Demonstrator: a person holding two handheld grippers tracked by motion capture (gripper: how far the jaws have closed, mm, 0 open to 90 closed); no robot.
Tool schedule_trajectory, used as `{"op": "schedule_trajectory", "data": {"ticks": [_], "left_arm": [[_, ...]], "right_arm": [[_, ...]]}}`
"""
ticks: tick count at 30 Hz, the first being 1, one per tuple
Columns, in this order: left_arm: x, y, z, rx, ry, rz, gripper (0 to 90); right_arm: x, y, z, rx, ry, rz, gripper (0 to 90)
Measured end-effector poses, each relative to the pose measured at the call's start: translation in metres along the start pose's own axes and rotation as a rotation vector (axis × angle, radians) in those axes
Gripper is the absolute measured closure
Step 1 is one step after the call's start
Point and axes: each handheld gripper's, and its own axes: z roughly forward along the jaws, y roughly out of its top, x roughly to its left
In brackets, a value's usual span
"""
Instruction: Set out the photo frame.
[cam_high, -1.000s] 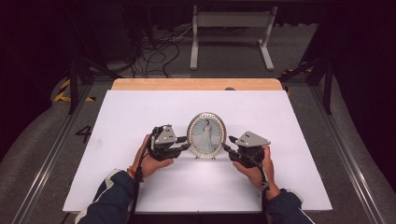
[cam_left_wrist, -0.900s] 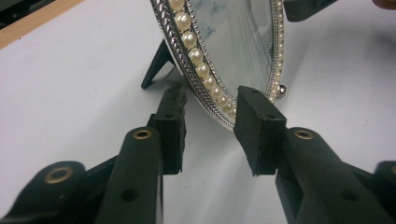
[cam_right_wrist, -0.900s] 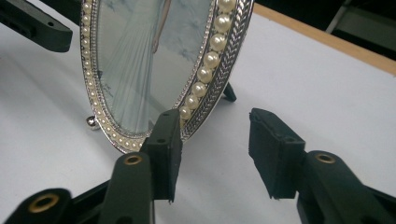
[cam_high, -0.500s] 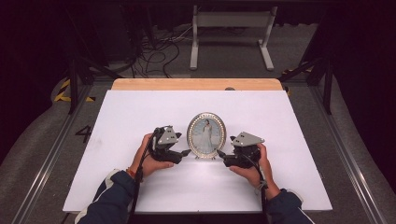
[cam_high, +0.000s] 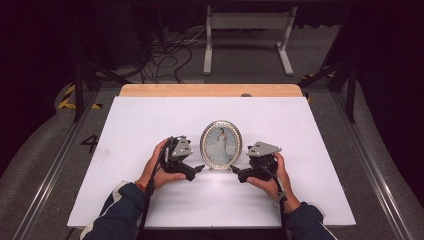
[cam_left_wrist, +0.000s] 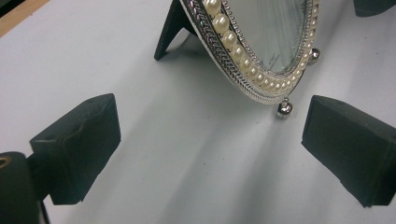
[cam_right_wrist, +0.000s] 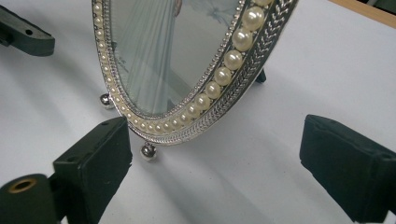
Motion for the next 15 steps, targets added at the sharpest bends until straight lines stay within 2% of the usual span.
{"op": "schedule_trajectory", "data": {"ticks": [6, 8, 10, 15], "left_arm": [[0.0, 0.0, -0.006, -0.018, 0.014, 0.007, 5.6], [0.0, -0.001, -0.009, -0.018, 0.012, 0.021, 5.5], [-0.002, -0.001, -0.012, -0.022, 0.025, 0.039, 5.6], [-0.002, -0.002, -0.02, -0.019, 0.057, 0.066, 5.9]], "right_arm": [[0.0, 0.001, -0.001, 0.008, -0.016, -0.019, 7.9], [-0.001, 0.001, -0.001, 0.019, -0.023, -0.034, 8.2], [0.0, 0.003, -0.003, 0.042, -0.033, -0.074, 8.5], [0.0, 0.003, -0.007, 0.043, -0.038, -0.101, 8.7]]}}
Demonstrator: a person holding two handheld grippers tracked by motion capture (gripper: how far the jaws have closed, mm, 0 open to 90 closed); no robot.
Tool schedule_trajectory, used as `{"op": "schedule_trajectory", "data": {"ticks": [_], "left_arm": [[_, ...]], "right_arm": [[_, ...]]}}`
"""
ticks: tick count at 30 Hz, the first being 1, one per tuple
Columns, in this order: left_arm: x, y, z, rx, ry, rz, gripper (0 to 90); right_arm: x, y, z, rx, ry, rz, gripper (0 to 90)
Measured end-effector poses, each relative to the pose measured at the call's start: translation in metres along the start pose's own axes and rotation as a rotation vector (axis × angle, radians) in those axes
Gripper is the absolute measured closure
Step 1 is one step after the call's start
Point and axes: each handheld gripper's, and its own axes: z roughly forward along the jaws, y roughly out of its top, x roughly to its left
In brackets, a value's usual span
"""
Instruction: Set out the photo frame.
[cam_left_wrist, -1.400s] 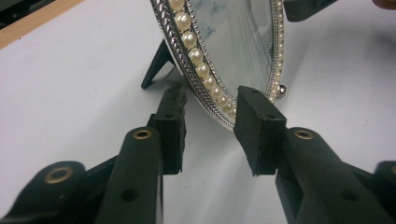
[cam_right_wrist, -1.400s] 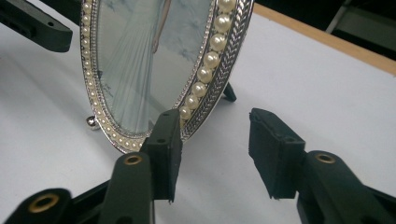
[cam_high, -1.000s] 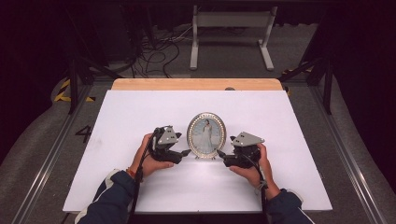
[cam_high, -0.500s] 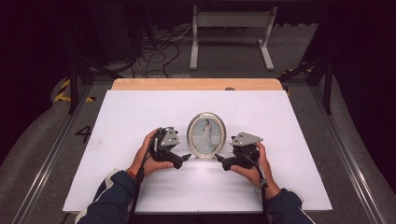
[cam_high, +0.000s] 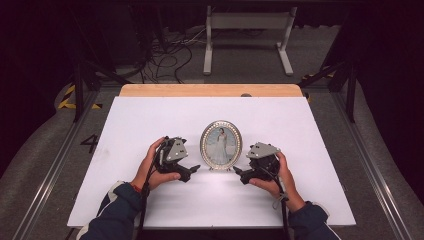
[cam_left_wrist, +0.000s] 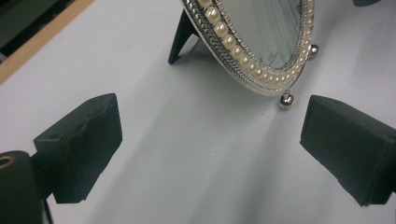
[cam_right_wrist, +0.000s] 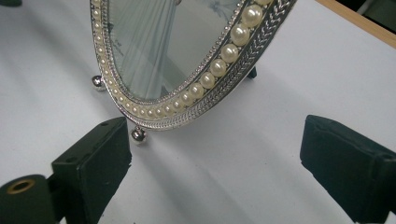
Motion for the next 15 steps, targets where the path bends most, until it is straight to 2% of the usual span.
{"op": "schedule_trajectory", "data": {"ticks": [5, 8, 15], "left_arm": [[0.001, -0.005, -0.011, -0.006, 0.014, 0.001, 6.1], [0.002, -0.009, -0.016, -0.01, 0.02, -0.007, 6.1], [0.001, -0.018, -0.028, -0.013, 0.034, 0.001, 6.1]], "right_arm": [[0.001, -0.001, -0.004, 0.01, -0.02, -0.036, 9.1], [0.0, -0.003, -0.007, 0.009, -0.031, -0.041, 9.5], [-0.002, -0.009, -0.015, 0.01, -0.041, -0.046, 10.0]]}}
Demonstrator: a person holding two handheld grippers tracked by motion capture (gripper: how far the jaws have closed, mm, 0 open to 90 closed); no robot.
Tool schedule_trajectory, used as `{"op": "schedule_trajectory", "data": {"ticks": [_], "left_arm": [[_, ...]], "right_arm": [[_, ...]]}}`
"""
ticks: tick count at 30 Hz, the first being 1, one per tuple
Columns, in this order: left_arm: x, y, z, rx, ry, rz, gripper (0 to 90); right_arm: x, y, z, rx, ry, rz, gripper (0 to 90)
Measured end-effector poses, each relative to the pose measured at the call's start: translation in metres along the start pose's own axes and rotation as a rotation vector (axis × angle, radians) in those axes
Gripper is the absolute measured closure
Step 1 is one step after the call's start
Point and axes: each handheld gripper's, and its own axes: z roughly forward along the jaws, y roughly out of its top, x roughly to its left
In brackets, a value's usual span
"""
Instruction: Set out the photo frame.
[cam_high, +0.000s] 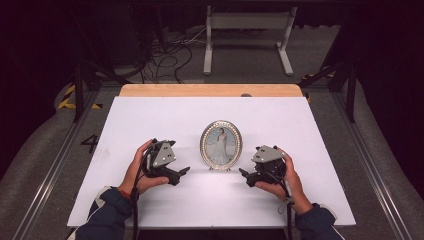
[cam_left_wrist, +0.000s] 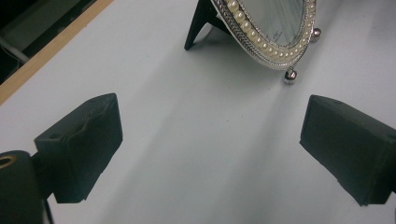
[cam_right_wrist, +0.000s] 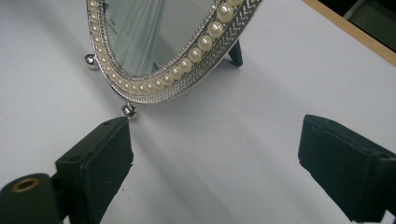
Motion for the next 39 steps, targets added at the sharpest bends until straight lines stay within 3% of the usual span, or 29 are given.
{"op": "schedule_trajectory", "data": {"ticks": [22, 39], "left_arm": [[0.002, -0.028, -0.016, 0.038, 0.022, -0.02, 6.5], [0.009, -0.054, -0.039, 0.044, 0.068, -0.077, 6.6]], "right_arm": [[-0.018, -0.027, -0.024, -0.022, -0.04, 0.04, 10.1], [-0.029, -0.049, -0.041, -0.025, -0.075, 0.072, 10.5]]}}
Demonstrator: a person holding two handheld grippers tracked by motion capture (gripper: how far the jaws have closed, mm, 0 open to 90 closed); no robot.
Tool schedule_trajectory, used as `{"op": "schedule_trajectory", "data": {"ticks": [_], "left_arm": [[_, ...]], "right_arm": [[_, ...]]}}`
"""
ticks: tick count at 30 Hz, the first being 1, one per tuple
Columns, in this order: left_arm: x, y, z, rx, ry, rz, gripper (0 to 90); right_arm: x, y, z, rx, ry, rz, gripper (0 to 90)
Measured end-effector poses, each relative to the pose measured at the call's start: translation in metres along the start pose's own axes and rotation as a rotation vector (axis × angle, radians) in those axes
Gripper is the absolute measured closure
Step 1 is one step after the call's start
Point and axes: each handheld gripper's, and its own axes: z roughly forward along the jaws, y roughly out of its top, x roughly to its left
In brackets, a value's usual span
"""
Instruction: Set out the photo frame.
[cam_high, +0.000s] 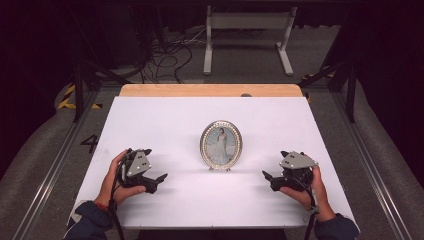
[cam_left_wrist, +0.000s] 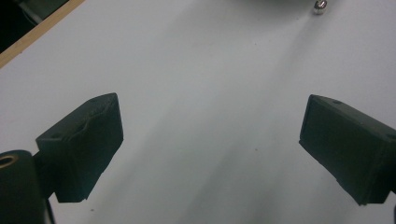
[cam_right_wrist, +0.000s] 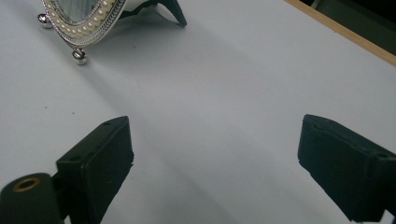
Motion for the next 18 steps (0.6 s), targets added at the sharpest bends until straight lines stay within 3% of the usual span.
{"op": "schedule_trajectory", "data": {"ticks": [18], "left_arm": [[0.006, -0.03, -0.02, 0.016, 0.026, -0.047, 6.6]], "right_arm": [[-0.013, -0.02, -0.012, 0.002, -0.036, 0.047, 10.4]]}}
